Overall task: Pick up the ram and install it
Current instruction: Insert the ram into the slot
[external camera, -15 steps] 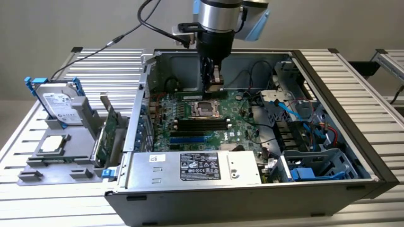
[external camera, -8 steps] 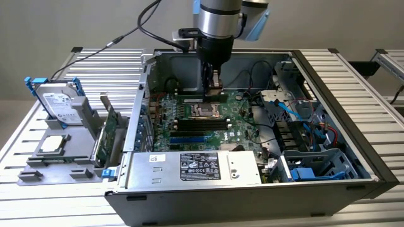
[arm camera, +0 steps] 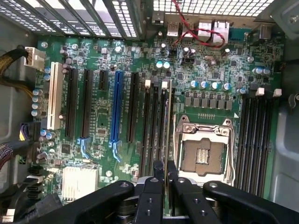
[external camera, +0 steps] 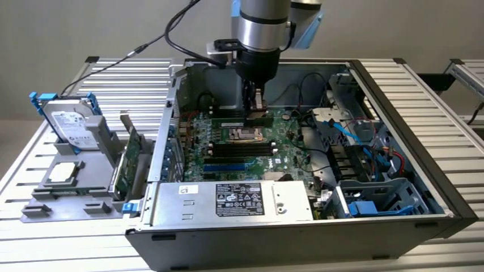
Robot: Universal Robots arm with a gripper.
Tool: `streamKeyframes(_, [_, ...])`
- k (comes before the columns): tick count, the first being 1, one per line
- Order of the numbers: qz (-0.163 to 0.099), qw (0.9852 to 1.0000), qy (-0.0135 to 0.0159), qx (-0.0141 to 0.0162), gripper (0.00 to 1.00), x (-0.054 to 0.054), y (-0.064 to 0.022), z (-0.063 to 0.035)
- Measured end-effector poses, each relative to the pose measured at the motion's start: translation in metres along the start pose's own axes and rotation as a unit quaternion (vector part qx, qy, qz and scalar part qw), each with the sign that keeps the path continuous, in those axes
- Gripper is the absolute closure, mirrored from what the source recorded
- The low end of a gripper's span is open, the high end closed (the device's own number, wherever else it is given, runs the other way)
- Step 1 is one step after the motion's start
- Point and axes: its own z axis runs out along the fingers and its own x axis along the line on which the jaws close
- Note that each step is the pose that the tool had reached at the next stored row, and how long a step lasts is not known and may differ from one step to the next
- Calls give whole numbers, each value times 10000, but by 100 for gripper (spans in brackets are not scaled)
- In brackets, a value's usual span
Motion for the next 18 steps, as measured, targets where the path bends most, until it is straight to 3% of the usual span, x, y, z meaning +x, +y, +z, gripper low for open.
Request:
streamKeyframes(10, [13,10000,8,21,86,133,-1,77])
streamKeyframes(18, [102,9999,6,49,86,168,-18,215])
